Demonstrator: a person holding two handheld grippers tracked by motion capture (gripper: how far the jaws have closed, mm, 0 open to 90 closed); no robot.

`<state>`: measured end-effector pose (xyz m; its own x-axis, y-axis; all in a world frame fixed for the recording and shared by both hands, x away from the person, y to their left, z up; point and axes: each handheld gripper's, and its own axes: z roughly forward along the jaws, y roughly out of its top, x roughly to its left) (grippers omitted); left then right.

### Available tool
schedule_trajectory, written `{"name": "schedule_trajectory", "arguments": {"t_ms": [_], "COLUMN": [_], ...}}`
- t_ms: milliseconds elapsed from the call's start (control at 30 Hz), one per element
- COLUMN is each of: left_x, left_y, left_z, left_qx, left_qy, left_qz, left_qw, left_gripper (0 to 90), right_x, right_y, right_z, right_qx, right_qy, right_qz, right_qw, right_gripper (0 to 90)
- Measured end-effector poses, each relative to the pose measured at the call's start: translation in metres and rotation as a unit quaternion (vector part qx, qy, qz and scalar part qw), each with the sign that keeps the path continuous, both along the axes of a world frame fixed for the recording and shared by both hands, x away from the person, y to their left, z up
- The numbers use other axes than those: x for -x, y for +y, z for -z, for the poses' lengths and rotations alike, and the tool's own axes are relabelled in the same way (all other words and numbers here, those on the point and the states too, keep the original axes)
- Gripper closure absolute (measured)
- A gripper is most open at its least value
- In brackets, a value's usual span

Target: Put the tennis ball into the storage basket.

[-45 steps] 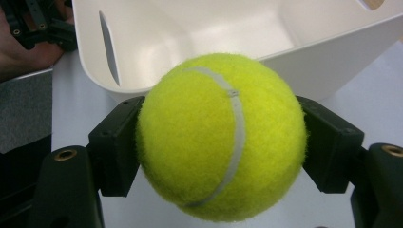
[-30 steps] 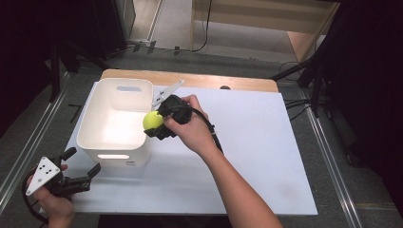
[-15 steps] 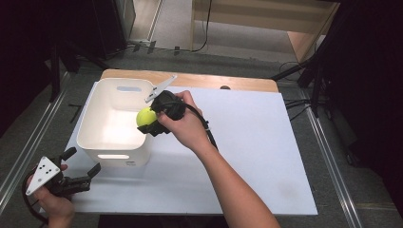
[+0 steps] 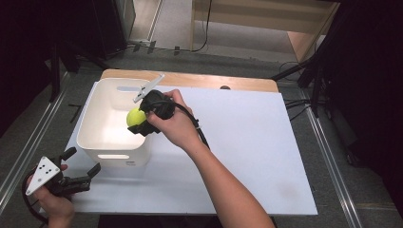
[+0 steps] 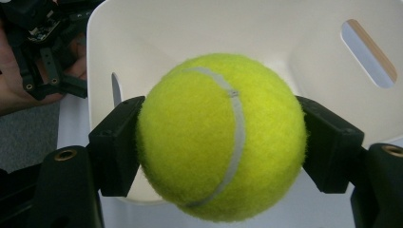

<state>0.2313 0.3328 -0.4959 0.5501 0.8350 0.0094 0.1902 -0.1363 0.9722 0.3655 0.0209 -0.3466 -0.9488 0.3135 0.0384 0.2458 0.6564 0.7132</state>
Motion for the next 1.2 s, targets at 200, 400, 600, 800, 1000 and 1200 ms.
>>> {"name": "schedule_trajectory", "arguments": {"t_ms": [200, 400, 600, 800, 1000, 1200], "left_x": [0.0, 0.0, 0.0, 0.0, 0.0, 0.0], "left_y": [0.0, 0.0, 0.001, 0.001, 0.001, 0.001], "left_z": [0.0, 0.0, 0.0, 0.0, 0.0, 0.0], "left_qx": [0.002, 0.002, 0.003, 0.003, 0.003, 0.004], "left_qy": [0.0, 0.002, 0.001, 0.0, -0.001, -0.001], "left_qz": [0.0, 0.0, 0.0, -0.001, -0.001, -0.001], "left_qw": [1.0, 1.0, 1.0, 1.0, 1.0, 1.0], "left_gripper": [0.0, 0.0, 0.0, 0.0, 0.0, 0.0], "right_x": [-0.001, -0.003, -0.005, -0.006, -0.003, 0.0], "right_y": [0.009, 0.016, 0.021, 0.023, 0.026, 0.032], "right_z": [0.003, 0.009, 0.017, 0.022, 0.025, 0.029], "right_qx": [0.005, 0.01, 0.021, 0.033, 0.056, 0.086], "right_qy": [0.002, 0.005, 0.001, 0.0, 0.012, 0.005], "right_qz": [-0.005, -0.008, -0.018, -0.023, -0.019, -0.037], "right_qw": [1.0, 0.9999, 0.9996, 0.9992, 0.9982, 0.9956], "right_gripper": [23.5, 23.5, 23.5, 23.5, 23.2, 21.9]}}
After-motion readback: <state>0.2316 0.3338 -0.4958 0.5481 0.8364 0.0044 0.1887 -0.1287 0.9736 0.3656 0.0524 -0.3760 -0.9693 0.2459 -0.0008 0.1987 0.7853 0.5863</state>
